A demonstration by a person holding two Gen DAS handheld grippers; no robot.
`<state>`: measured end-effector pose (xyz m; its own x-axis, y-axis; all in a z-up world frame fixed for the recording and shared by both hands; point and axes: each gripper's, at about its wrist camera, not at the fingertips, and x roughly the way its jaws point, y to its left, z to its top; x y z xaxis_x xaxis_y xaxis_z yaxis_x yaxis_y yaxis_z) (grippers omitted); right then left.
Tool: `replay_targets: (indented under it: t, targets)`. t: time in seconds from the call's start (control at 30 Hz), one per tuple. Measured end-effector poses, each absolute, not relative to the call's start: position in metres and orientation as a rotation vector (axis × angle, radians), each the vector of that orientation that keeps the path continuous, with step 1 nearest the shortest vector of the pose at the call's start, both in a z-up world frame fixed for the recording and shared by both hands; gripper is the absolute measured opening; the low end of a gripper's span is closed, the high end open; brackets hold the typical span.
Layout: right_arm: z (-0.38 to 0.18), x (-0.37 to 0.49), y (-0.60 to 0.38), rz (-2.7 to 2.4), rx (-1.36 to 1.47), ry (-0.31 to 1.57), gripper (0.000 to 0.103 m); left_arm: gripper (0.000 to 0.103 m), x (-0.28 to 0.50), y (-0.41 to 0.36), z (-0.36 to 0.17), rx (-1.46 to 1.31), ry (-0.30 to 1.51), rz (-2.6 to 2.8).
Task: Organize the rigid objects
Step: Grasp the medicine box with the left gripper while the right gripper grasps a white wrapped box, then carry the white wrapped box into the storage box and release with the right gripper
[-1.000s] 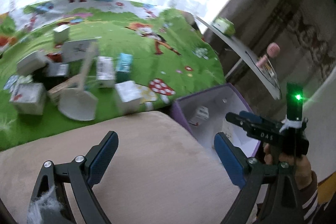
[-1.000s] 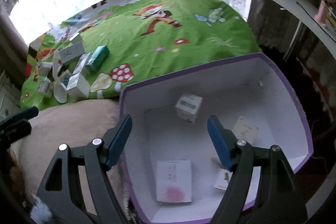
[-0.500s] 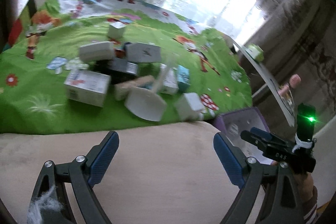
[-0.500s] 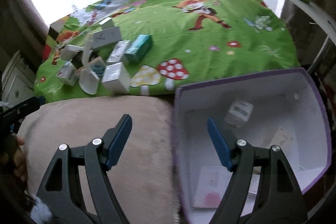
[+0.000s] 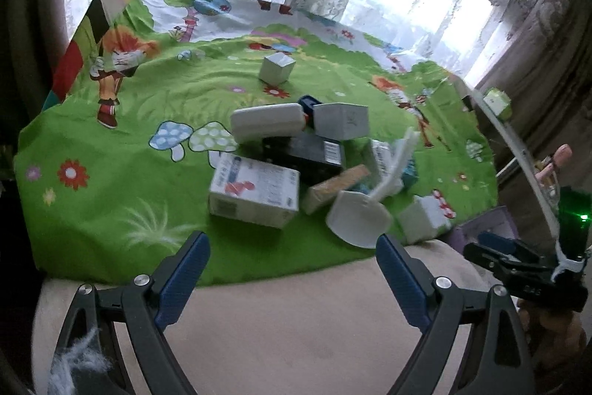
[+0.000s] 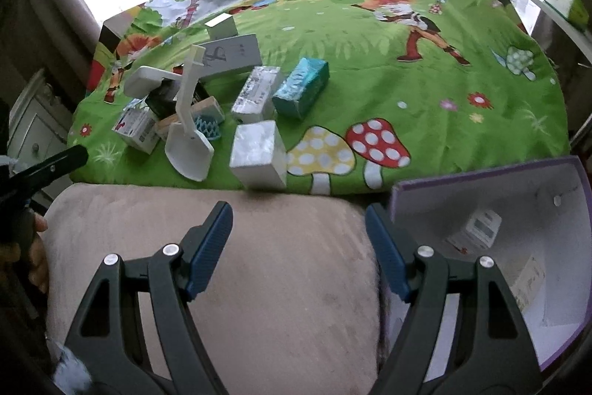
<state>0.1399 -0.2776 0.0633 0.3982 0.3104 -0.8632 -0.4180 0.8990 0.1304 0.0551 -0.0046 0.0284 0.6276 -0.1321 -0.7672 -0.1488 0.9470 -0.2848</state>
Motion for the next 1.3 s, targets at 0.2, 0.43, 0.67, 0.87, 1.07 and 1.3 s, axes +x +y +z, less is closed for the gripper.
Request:
replay_targets:
  t: [0.2,0.43,0.67,0.87,1.07,1.3]
  targets:
    - [0.058,0.152,-0.251,0.477,-0.166,1.067,0.077,0.092,0.081,0.002,0.018,-0.289,0.946,0.019]
    - [0.047,0.169,-0.234,0.459,-0.212,1.084,0.077,0.092,0.102,0.008,0.005,-0.249,0.996,0.024]
    - [0.035,0.184,-0.220,0.441,-0.267,1.105,0.070,0.092,0.116,0.007,-0.007,-0.218,1.044,0.032]
    - [0.022,0.193,-0.213,0.437,-0.291,1.144,0.038,0.072,0.120,0.003,-0.012,-0.191,1.067,0.031]
    - [0.024,0.188,-0.214,0.444,-0.296,1.121,0.038,0.071,0.112,0.003,-0.007,-0.179,1.051,0.058]
    - [0.039,0.175,-0.224,0.418,-0.275,1.066,0.038,0.071,0.086,0.009,0.003,-0.237,1.009,0.097]
